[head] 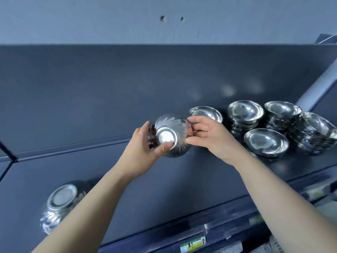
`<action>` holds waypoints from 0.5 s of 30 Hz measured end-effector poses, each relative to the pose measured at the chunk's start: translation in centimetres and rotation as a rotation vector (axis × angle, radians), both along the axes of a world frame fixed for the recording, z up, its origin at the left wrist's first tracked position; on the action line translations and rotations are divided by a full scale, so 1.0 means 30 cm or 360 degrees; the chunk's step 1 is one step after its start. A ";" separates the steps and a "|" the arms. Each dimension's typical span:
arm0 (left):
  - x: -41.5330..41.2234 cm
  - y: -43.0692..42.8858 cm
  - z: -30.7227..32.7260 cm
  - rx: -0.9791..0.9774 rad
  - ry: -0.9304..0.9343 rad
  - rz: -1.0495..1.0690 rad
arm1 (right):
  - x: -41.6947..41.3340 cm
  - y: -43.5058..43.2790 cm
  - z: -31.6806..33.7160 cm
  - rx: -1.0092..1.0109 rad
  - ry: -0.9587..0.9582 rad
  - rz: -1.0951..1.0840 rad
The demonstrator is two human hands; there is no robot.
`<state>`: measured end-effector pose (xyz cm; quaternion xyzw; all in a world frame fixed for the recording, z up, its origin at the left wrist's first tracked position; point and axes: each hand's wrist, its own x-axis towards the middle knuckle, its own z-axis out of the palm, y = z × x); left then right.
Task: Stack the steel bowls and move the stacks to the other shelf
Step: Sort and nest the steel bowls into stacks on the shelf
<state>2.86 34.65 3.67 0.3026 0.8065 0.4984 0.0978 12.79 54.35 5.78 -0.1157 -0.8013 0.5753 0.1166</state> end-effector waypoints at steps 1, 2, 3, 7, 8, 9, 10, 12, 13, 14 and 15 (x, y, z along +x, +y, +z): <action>0.032 0.043 0.019 0.0058 -0.0025 -0.0045 | 0.043 0.041 0.016 0.0023 0.0007 -0.0029; 0.059 0.087 0.029 0.0102 -0.0037 -0.0092 | 0.087 0.080 0.030 0.0043 0.0015 -0.0054; 0.089 0.131 0.043 0.0131 -0.0037 -0.0146 | 0.129 0.120 0.043 0.0074 0.0015 -0.0076; 0.174 0.331 0.068 0.0134 0.0017 -0.0409 | 0.291 0.271 0.100 0.0204 0.0016 -0.0151; 0.185 0.382 0.068 0.0133 0.0035 -0.0452 | 0.324 0.304 0.112 0.0232 0.0015 -0.0175; 0.198 0.429 0.070 0.0129 0.0059 -0.0488 | 0.354 0.335 0.123 0.0258 0.0010 -0.0204; 0.204 0.477 0.067 0.0115 0.0075 -0.0511 | 0.378 0.370 0.130 0.0284 0.0000 -0.0236; 0.222 0.563 0.063 0.0126 0.0065 -0.0584 | 0.414 0.436 0.135 0.0384 -0.0039 -0.0286; 0.233 0.601 0.060 0.0131 0.0067 -0.0624 | 0.427 0.465 0.136 0.0450 -0.0065 -0.0306; 0.242 0.637 0.054 0.0113 0.0083 -0.0641 | 0.436 0.489 0.136 0.0500 -0.0089 -0.0319; 0.252 0.670 0.048 0.0097 0.0110 -0.0637 | 0.444 0.510 0.137 0.0534 -0.0107 -0.0323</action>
